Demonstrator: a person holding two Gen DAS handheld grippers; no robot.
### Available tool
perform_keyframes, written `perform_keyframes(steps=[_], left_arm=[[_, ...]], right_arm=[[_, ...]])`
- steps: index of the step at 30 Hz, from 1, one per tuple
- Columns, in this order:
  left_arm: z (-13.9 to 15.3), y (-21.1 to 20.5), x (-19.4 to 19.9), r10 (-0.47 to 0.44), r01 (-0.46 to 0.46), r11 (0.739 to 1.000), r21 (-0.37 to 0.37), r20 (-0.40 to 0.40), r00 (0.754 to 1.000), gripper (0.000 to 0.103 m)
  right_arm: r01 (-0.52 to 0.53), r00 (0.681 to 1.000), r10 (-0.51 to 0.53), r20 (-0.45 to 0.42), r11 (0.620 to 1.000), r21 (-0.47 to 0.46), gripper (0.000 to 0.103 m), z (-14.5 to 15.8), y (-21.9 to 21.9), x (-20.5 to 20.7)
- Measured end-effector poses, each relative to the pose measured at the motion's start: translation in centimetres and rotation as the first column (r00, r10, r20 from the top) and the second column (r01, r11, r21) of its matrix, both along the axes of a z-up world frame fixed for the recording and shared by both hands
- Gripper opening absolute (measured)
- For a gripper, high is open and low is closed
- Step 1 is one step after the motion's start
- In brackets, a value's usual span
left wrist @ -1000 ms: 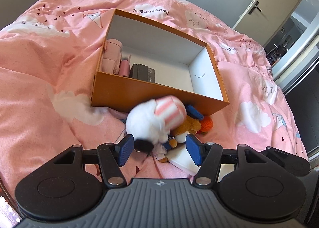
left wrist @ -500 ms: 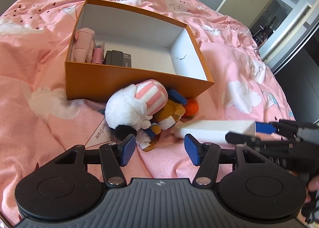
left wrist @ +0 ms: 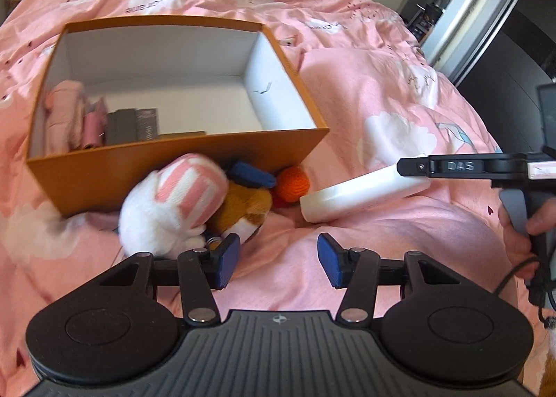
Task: Organize objects
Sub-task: 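Lower the right tool onto the white glasses case and close it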
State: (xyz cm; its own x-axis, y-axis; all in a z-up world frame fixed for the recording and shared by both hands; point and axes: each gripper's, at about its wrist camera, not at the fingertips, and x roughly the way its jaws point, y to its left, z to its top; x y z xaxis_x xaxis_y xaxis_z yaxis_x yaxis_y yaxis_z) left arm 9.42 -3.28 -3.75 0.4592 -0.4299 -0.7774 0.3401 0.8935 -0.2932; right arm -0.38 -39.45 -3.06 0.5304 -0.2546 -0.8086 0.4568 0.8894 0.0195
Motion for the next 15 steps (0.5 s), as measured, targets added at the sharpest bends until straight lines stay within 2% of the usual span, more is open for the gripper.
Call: perform_keyframes(steps=[2,5,10,12,14,15], left_arm=[[-0.1,-1.1,0.6,-0.027,0.027,1.0,0.008,0.004,1.0,0.057],[-0.5,-2.5,1.6,-0.059,0.059,0.998,0.033,0.006,0.998,0.055],[-1.6,-4.6,3.2,-0.122,0.122,0.989,0.083,0.001,0.993,0.053],[-1.9,-5.0,3.6,-0.146,0.146,0.985,0.091,-0.006,0.989,0.052],[-2.1,-5.3,3.8,-0.17,0.17,0.981,0.095,-0.007,0.985,0.052],[-2.1,-5.4,3.9,-0.18,0.18,0.979,0.097,-0.009,0.984,0.052]], right_arm=[[0.012,0.999,-0.013,-0.031,0.999,-0.034,0.052,-0.9,-1.2,0.5],[-0.02,0.998,0.018,-0.055,0.999,-0.043,0.045,-2.4,-2.8,1.0],[-0.174,0.979,0.155,-0.13,0.974,-0.145,0.044,-3.2,-2.9,2.3],[-0.23,0.967,0.214,-0.137,0.966,-0.115,0.043,-2.6,-2.8,2.4],[-0.299,0.948,0.297,-0.113,0.954,-0.003,0.04,-1.4,-2.7,2.2],[-0.333,0.936,0.336,-0.108,0.942,0.048,0.035,-1.0,-2.5,2.2]])
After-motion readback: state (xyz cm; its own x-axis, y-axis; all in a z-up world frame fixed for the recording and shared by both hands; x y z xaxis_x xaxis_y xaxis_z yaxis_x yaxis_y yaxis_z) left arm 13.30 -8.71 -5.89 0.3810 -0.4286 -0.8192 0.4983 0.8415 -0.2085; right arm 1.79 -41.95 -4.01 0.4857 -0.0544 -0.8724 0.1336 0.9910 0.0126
